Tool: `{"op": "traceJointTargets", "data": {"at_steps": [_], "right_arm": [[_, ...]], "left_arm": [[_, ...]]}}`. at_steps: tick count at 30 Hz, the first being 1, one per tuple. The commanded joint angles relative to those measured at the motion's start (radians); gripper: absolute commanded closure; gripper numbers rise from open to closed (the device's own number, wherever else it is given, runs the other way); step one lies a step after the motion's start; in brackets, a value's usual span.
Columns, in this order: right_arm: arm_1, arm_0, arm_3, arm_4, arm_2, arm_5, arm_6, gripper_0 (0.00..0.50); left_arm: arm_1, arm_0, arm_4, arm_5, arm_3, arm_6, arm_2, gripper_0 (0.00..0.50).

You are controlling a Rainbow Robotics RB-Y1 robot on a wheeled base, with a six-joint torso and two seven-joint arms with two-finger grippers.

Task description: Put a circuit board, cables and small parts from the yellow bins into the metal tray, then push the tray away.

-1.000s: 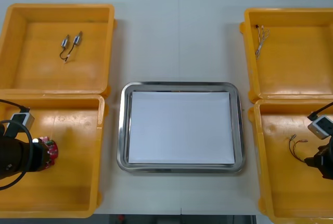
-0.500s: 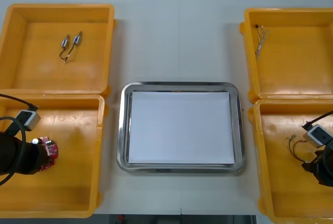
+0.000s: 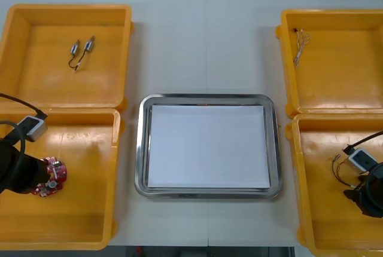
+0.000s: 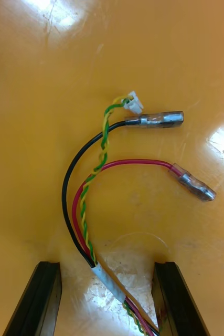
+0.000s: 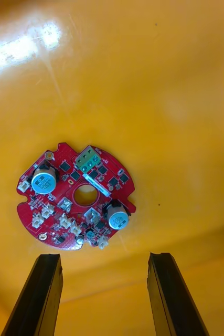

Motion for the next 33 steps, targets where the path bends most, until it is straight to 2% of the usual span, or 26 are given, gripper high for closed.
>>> {"op": "traceJointTargets", "data": {"at_steps": [1,6,11,22,23,24,25,26,33], "right_arm": [[-0.037,0.022,0.007,0.01,0.028,-0.018,-0.004,0.0],[-0.037,0.022,0.007,0.026,0.033,-0.019,-0.007,0.0],[-0.037,0.024,0.008,0.044,0.039,-0.022,-0.011,0.0],[-0.037,0.027,0.008,0.047,0.047,-0.032,-0.019,0.0],[-0.037,0.027,0.008,0.047,0.047,-0.033,-0.022,0.06],[-0.037,0.027,0.008,0.046,0.047,-0.033,-0.024,0.316],[-0.037,0.028,0.008,0.046,0.045,-0.033,-0.025,0.481],[-0.037,0.028,0.007,0.044,0.047,-0.033,-0.027,0.5],[-0.037,0.03,0.007,0.041,0.047,-0.041,-0.034,0.5]], "left_arm": [[0.048,-0.078,0.05,0.047,-0.028,-0.107,0.025,0.021],[0.045,-0.113,0.056,0.063,-0.008,-0.199,0.017,0.021],[0.01,-0.165,0.056,0.069,0.044,-0.302,-0.007,0.023],[-0.006,-0.211,0.045,0.06,0.115,-0.488,-0.066,0.021],[-0.006,-0.214,0.038,0.06,0.115,-0.5,-0.075,0.021],[-0.006,-0.216,0.032,0.06,0.115,-0.503,-0.082,0.021],[-0.006,-0.219,0.024,0.06,0.115,-0.506,-0.09,0.022],[-0.004,-0.22,0.021,0.058,0.115,-0.508,-0.095,0.023],[-0.013,-0.23,-0.033,0.034,0.115,-0.535,-0.147,0.022]]}}
